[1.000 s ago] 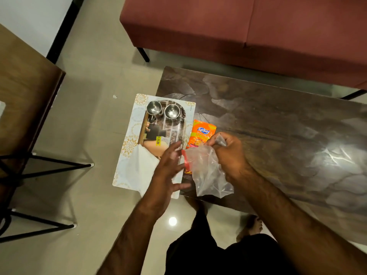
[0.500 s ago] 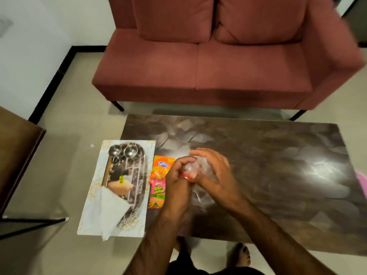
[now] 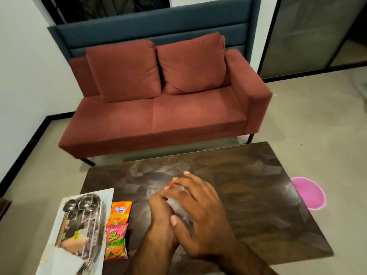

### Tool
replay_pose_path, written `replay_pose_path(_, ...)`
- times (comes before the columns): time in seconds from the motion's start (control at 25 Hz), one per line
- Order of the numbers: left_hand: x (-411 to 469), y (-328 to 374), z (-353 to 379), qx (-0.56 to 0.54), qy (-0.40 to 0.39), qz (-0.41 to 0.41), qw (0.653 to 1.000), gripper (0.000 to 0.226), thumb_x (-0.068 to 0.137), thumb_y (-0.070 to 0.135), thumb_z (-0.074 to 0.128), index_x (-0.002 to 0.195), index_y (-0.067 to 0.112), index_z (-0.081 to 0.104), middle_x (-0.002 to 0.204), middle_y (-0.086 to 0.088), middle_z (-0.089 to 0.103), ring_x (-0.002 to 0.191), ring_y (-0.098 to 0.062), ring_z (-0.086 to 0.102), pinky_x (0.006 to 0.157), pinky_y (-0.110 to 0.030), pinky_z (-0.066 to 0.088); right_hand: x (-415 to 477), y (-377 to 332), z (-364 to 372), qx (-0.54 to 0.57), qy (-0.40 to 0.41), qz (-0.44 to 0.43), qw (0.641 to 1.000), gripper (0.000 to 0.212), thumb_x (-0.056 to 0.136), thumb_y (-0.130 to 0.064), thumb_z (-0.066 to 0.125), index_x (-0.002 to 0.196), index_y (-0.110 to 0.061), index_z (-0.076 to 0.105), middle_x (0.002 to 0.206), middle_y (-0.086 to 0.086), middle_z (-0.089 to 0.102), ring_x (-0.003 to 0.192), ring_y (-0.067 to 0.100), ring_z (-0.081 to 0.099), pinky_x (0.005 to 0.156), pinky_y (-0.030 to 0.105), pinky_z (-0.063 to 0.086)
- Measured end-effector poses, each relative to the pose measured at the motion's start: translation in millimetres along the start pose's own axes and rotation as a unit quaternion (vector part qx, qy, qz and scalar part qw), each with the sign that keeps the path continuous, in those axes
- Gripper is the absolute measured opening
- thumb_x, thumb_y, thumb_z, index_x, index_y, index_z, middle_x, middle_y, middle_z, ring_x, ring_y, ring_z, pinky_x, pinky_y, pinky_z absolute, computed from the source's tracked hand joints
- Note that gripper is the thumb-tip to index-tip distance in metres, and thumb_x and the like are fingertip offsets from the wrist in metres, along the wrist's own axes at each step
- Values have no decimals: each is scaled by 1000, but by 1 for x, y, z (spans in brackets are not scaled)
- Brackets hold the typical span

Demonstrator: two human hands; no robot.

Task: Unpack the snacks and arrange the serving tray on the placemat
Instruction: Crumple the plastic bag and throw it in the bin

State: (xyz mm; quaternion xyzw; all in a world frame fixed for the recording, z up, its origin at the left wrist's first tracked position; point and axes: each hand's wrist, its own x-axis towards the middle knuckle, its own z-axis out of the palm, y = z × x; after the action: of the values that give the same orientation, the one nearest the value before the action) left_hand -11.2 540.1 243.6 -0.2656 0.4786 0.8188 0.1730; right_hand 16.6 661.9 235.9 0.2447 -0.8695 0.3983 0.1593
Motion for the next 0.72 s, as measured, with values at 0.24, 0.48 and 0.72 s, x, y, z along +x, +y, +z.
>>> replay_pose_path(0.24,-3,-21,46,-105,-128,-108,980,51,83,49,65,97,2,78,95,-16,75,92,-30,74,82,-39,60,-21,24,-33,-140,127,9,982,31,75,-22,65,100,-17,82,112,1,77,110,24,74,94,40,56)
replay_pose_path(0.48,-7,-38,83,-10,-125,-130,984,45,80,41,60,100,6,81,102,-18,78,89,-29,78,71,-37,58,-15,36,-56,-152,193,81,966,18,78,-14,54,83,-21,70,77,-6,69,69,16,65,67,36,59)
replay_pose_path(0.72,3,-23,72,-3,-234,-171,957,42,82,32,59,112,9,77,113,-20,74,97,-34,75,81,-44,57,3,35,-60,-88,188,216,954,53,76,-25,46,125,-39,59,69,-12,68,60,7,60,60,27,57)
